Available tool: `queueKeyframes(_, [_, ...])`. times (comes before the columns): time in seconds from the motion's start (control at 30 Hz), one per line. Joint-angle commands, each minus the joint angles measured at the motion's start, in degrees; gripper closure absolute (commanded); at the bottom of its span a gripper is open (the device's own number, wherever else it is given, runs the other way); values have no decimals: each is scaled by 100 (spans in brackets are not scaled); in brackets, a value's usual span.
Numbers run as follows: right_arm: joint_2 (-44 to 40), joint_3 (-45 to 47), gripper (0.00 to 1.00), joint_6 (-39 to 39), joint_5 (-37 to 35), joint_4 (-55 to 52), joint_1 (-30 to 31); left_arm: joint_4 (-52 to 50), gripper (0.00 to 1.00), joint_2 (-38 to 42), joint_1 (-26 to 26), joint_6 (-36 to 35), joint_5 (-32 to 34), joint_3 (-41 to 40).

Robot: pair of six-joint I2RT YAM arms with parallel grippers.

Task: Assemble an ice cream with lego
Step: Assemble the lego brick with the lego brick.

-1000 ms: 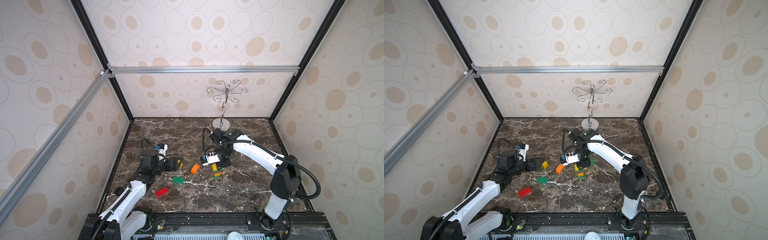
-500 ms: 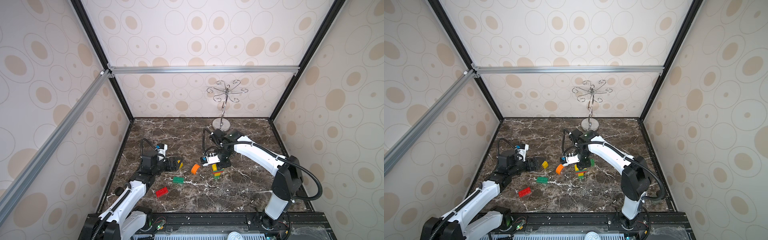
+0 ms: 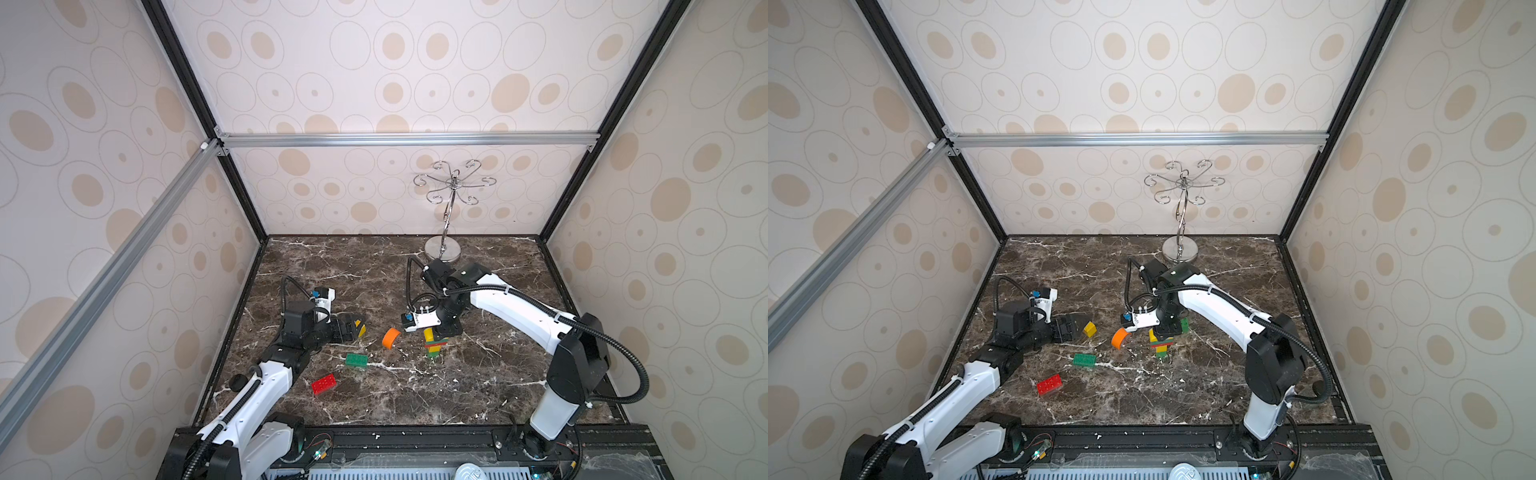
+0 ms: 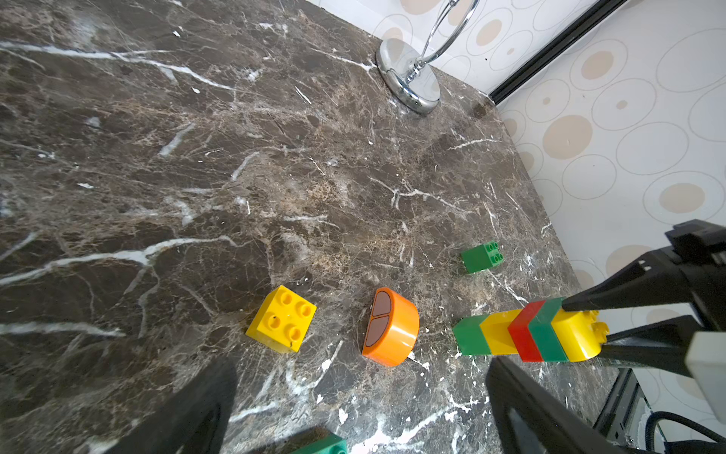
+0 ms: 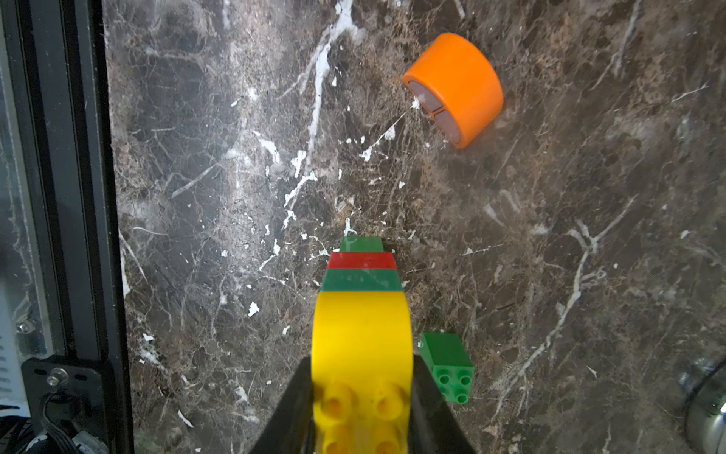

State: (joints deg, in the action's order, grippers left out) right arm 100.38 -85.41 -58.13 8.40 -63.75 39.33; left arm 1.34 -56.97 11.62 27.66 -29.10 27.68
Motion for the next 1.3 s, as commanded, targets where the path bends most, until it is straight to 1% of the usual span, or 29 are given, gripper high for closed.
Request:
queueKeyframes(0.0, [799, 650, 100, 216, -351, -301, 27, 96, 0, 37, -45, -6, -52, 62])
queueKeyframes(0.1, [982, 667, 100, 386, -347, -372, 20, 95, 0, 46, -45, 2, -61, 62])
queueKeyframes(0.23, [944, 888, 100, 398, -234, -244, 13, 98, 0, 63, -50, -3, -66, 53])
queueKeyframes(0.67, [317, 691, 100, 188, -32, -151, -22, 137, 0, 74, -54, 20, -55, 45])
queueKeyframes(0.77, [298, 596, 93, 173, -48, -181, -22, 138, 0, 63, -54, 31, -61, 53])
queueKeyframes(0.9, [248, 543, 78, 144, 7, -201, -18, 129, 0, 81, -55, 20, -60, 45])
queueKeyframes(1.0, [182, 523, 72, 103, 65, -207, -22, 136, 0, 83, -58, 21, -43, 47])
queueKeyframes(1.07, [149, 521, 68, 88, 42, -183, -26, 131, 0, 81, -61, 20, -44, 44])
queueKeyframes(1.27, [152, 417, 62, 100, 39, -208, -22, 149, 0, 72, -63, 29, -57, 44])
